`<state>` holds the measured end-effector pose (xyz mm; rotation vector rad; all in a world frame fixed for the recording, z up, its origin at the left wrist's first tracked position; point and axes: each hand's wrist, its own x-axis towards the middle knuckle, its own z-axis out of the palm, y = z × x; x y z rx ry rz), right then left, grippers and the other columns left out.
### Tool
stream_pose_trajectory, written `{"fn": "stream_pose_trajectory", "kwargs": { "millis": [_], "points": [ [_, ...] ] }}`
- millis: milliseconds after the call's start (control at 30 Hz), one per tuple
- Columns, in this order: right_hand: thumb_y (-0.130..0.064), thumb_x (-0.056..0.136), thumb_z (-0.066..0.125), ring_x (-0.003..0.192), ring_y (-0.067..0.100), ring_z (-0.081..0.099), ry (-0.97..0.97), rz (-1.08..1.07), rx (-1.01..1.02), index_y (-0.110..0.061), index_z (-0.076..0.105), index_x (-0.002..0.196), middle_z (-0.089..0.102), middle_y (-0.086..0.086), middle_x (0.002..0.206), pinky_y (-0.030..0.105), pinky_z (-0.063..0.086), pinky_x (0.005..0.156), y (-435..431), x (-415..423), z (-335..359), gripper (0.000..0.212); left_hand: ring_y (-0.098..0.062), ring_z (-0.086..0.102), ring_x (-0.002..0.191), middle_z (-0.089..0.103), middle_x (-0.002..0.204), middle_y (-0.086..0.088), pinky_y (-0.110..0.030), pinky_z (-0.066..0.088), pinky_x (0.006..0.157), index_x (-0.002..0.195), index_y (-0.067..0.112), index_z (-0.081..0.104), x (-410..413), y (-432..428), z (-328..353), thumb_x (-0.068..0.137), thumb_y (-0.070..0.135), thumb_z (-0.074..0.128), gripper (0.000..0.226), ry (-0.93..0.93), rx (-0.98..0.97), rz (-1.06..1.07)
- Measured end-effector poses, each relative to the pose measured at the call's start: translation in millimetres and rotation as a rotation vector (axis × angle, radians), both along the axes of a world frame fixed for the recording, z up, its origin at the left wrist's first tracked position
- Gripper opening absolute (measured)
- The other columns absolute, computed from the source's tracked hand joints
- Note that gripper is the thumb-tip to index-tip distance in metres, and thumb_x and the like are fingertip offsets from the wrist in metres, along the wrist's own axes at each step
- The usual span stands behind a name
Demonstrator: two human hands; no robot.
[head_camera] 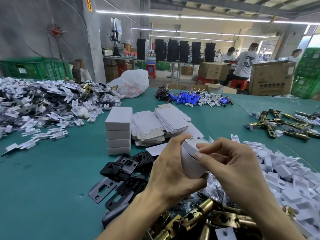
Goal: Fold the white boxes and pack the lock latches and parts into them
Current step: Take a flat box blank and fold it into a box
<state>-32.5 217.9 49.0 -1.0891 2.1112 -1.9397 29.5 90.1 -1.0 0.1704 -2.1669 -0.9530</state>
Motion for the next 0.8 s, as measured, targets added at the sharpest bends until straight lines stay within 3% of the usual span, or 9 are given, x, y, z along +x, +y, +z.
{"fn": "stream_pose_trajectory", "kwargs": {
  "millis": [167,300,367,533,700,800],
  "points": [
    [-0.01,0.081,0.075,0.094,0.005,0.072,0.019,0.111,0.04,-0.024,0.079,0.082,0.076,-0.013,0.098,0.019,0.056,0.082,2,0,1,0.014,-0.001,0.058,0.094,0.055,0.114,0.021,-0.033,0.055,0.074,0.134,0.049,0.029,1,-4,2,0.058,0.047,0.073,0.088,0.008,0.027,-0.011],
    [-0.001,0.083,0.07,0.109,0.002,0.066,-0.011,0.257,0.072,-0.029,0.078,0.093,0.074,-0.014,0.11,0.016,0.053,0.089,8,-7,6,0.032,-0.014,0.061,0.076,0.053,0.1,0.012,-0.035,0.054,0.057,0.125,0.048,0.023,1,-7,0,0.064,0.044,0.075,0.08,0.075,0.043,-0.034],
    [-0.009,0.078,0.07,0.112,0.003,0.065,-0.001,0.308,0.072,-0.028,0.078,0.097,0.073,-0.013,0.113,0.017,0.052,0.092,10,-10,7,0.028,-0.017,0.06,0.072,0.051,0.099,0.008,-0.031,0.051,0.052,0.122,0.045,0.024,0,-7,-2,0.067,0.047,0.074,0.074,0.087,0.018,-0.043],
    [-0.016,0.063,0.077,0.098,0.016,0.073,-0.016,0.264,-0.073,-0.017,0.08,0.087,0.077,0.0,0.101,0.024,0.058,0.081,7,-10,0,0.024,-0.018,0.059,0.07,0.049,0.1,0.008,-0.037,0.052,0.052,0.117,0.043,0.024,-1,-11,-4,0.071,0.047,0.075,0.069,0.11,0.041,-0.062],
    [-0.023,0.061,0.079,0.093,0.018,0.074,0.085,0.208,-0.095,-0.019,0.08,0.084,0.078,0.0,0.097,0.029,0.059,0.083,7,-12,-2,0.023,-0.009,0.052,0.067,0.046,0.096,0.011,-0.02,0.042,0.051,0.114,0.043,0.023,-1,-8,-3,0.07,0.053,0.072,0.066,0.126,0.032,-0.041],
    [-0.025,0.064,0.079,0.096,0.013,0.073,0.15,0.207,-0.046,-0.023,0.08,0.087,0.077,-0.005,0.1,0.026,0.058,0.084,8,-13,-1,0.023,-0.009,0.054,0.072,0.047,0.098,0.011,-0.02,0.045,0.052,0.112,0.044,0.022,0,-8,-4,0.069,0.058,0.071,0.067,0.13,0.051,-0.004]
  ]
}}
